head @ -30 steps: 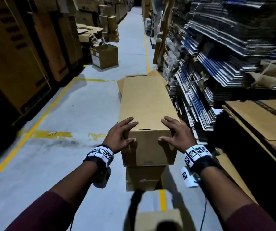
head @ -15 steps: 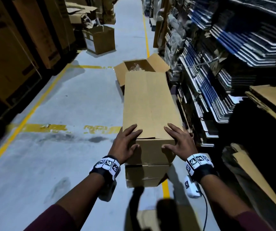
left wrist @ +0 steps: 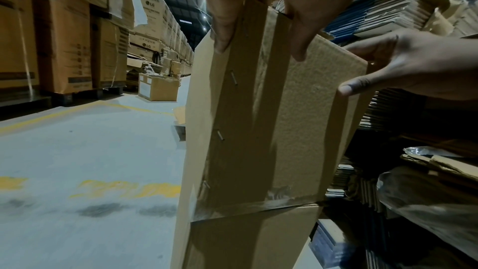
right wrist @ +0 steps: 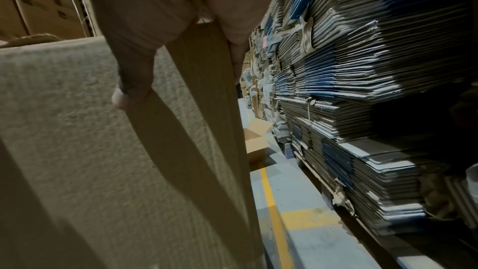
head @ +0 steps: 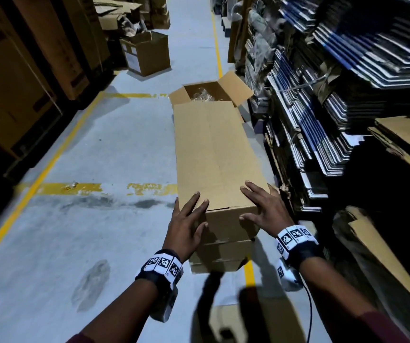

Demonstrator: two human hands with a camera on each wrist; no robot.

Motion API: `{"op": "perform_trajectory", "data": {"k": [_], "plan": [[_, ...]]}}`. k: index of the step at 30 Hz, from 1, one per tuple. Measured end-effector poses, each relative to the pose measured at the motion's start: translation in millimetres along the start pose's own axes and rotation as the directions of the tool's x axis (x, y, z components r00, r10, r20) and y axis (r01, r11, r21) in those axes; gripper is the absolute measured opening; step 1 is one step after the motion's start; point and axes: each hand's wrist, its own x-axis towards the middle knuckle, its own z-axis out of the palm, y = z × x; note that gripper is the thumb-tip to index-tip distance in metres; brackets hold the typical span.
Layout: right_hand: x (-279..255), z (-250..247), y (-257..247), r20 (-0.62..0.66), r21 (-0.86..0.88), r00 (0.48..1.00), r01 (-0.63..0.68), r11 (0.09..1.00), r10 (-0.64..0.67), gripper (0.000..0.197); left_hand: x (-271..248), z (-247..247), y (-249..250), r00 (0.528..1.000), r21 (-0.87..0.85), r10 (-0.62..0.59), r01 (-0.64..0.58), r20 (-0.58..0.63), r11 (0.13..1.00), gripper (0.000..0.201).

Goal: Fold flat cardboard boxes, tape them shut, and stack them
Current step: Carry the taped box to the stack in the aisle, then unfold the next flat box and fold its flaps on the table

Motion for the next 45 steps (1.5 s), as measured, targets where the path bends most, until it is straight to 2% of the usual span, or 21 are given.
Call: {"op": "perform_trajectory", "data": {"k": [4, 9, 11, 14, 17, 20, 24, 26, 30, 33, 35, 37, 40, 42, 45], "plan": [[-9, -6, -4, 0.051, -0.110, 0.996, -0.066, 0.992, 0.072, 0.089, 6, 5, -2, 0.996, 0.022, 0.007, -0.009, 0.089, 1.000, 0.063], [-23, -16, -30, 0.173, -0.305, 0.966, -0.132, 0.943, 0.191, 0.106, 6, -5, 4, 0.980, 0.108, -0.042, 0.021, 0.195, 0.994, 0.067], [-44, -30, -47, 0.172, -0.300, 0.958, -0.172, 0.938, 0.231, 0.105, 0, -24, 21, 0.967, 0.179, -0.119, 0.079, 0.226, 0.981, 0.077], [-99, -59, -73, 0.118, -0.256, 0.969, -0.184, 0.949, 0.219, 0.096, -22, -63, 63, 0.963, 0.213, -0.197, 0.157, 0.182, 0.964, 0.088], [-184, -93, -108, 0.088, -0.187, 0.978, -0.168, 0.968, 0.187, 0.087, -82, -107, 129, 0.975, 0.177, -0.175, 0.150, 0.140, 0.973, 0.083], [-288, -124, -143, 0.100, -0.154, 0.985, -0.126, 0.980, 0.142, 0.082, -179, -138, 207, 0.981, 0.224, -0.133, 0.100, 0.140, 0.969, 0.080], [-417, -165, -189, 0.054, -0.065, 0.996, -0.071, 0.995, 0.075, 0.078, -306, -159, 300, 0.982, 0.229, -0.142, 0.112, 0.121, 0.967, 0.077], [-470, -183, -204, 0.061, -0.040, 0.995, -0.077, 0.996, 0.079, 0.076, -355, -165, 332, 0.976, 0.223, -0.164, 0.130, 0.142, 0.966, 0.075], [-541, -191, -218, 0.092, 0.007, 0.987, -0.131, 0.991, 0.130, 0.074, -427, -165, 363, 0.963, 0.206, -0.200, 0.163, 0.178, 0.965, 0.075], [-572, -167, -218, 0.130, -0.014, 0.979, -0.157, 0.988, 0.157, 0.082, -468, -147, 357, 0.953, 0.235, -0.199, 0.145, 0.228, 0.961, 0.085], [-587, -132, -213, 0.161, -0.027, 0.971, -0.175, 0.984, 0.177, 0.096, -493, -119, 335, 0.944, 0.209, -0.204, 0.151, 0.260, 0.966, 0.091], [-592, -81, -197, 0.169, -0.039, 0.963, -0.208, 0.977, 0.211, 0.100, -512, -82, 299, 0.928, 0.179, -0.248, 0.203, 0.278, 0.963, 0.105], [-595, 10, -167, 0.232, -0.104, 0.947, -0.205, 0.973, 0.224, 0.087, -541, -12, 238, 0.901, 0.214, -0.279, 0.216, 0.333, 0.953, 0.110], [-600, 75, -143, 0.226, -0.126, 0.945, -0.211, 0.969, 0.235, 0.074, -566, 40, 199, 0.884, 0.282, -0.310, 0.216, 0.350, 0.935, 0.101], [-616, 179, -106, 0.225, -0.098, 0.946, -0.216, 0.971, 0.233, 0.070, -614, 129, 137, 0.857, 0.279, -0.362, 0.270, 0.367, 0.922, 0.093]]}}
